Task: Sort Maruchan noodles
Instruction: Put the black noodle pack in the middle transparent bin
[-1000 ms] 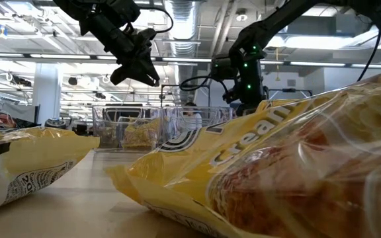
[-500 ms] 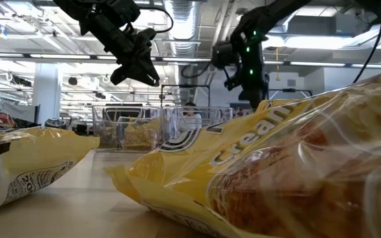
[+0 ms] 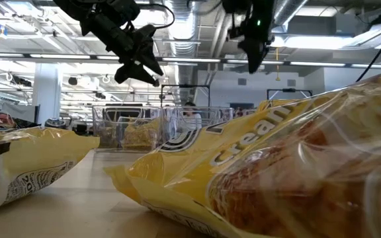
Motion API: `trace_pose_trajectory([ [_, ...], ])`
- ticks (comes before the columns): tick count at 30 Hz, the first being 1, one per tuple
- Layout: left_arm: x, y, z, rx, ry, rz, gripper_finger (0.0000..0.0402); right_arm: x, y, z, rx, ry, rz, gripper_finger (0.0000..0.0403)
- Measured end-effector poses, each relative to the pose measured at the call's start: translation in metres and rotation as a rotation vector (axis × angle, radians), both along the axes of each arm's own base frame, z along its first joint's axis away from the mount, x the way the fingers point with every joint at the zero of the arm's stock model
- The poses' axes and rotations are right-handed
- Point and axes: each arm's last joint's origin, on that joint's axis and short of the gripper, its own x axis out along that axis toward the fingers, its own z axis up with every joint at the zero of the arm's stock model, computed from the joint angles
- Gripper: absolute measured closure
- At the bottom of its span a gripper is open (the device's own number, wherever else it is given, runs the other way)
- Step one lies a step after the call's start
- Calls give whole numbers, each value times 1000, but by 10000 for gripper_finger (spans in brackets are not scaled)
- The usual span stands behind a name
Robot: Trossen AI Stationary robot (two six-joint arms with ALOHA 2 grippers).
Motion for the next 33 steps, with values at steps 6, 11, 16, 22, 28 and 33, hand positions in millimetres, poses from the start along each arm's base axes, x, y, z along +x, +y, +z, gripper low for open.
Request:
trace_pose_trajectory([
  [6,7,-1,12,26,-143,-86,187,-22,21,44,-46,-198,-37,274],
  [11,20,-17,23,42,-265,-231,186,-40,39,72,-65,-330,-21,274],
  [16,33,-41,31,87,-303,-345,186,-55,52,89,-88,-415,11,274],
  [22,45,-69,47,144,-318,-401,186,-65,67,99,-88,-466,43,274],
  [28,51,-92,55,193,-307,-422,186,-65,81,102,-77,-479,100,274],
  [33,55,-115,55,244,-305,-498,186,-60,90,100,-65,-475,143,274],
])
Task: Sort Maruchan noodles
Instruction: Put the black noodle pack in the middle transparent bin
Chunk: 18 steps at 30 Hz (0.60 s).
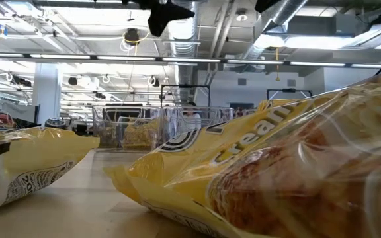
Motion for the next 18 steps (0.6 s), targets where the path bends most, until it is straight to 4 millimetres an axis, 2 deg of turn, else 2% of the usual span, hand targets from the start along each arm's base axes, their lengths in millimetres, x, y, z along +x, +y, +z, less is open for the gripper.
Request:
trace_pose_trajectory([
  [7,3,-31,0,94,2,36,186,7,10,-2,24,-19,21,274],
  [18,8,-49,-8,89,39,-1,186,18,28,3,97,-188,18,274],
])
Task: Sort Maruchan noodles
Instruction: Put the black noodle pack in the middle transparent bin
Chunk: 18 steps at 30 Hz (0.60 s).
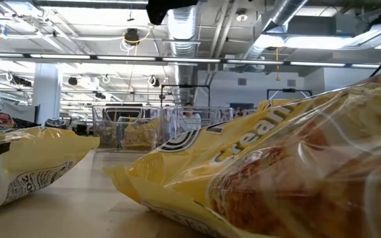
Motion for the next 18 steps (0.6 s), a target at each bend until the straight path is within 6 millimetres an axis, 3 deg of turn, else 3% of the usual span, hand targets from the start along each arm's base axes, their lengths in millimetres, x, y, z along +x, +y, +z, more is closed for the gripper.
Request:
trace_pose_trajectory([
  [8,14,-14,-23,-7,94,-31,186,2,11,1,103,-103,-41,274],
  [18,41,-31,-72,-1,237,-74,186,2,26,1,188,-153,-50,274],
])
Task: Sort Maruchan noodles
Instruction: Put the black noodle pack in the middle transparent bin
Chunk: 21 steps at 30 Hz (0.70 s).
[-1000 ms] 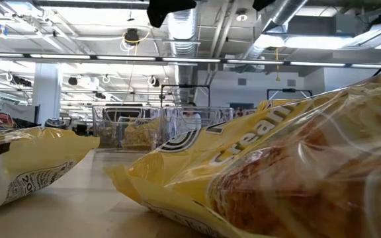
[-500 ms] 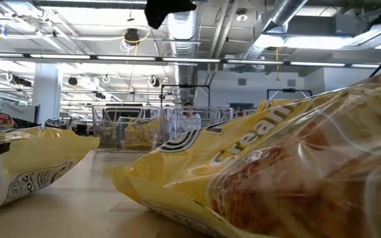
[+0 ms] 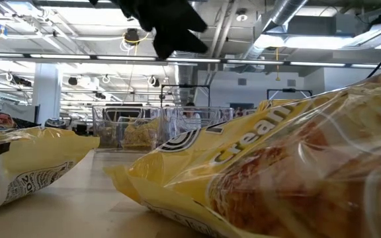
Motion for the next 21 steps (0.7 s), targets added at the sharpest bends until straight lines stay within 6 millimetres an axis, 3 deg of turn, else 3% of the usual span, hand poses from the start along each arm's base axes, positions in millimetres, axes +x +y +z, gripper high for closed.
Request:
trace_pose_trajectory([
  [15,25,-13,-59,81,110,32,186,-1,12,-1,21,2,30,274],
  [21,28,-12,-73,108,149,56,186,-1,15,-1,22,3,42,274],
])
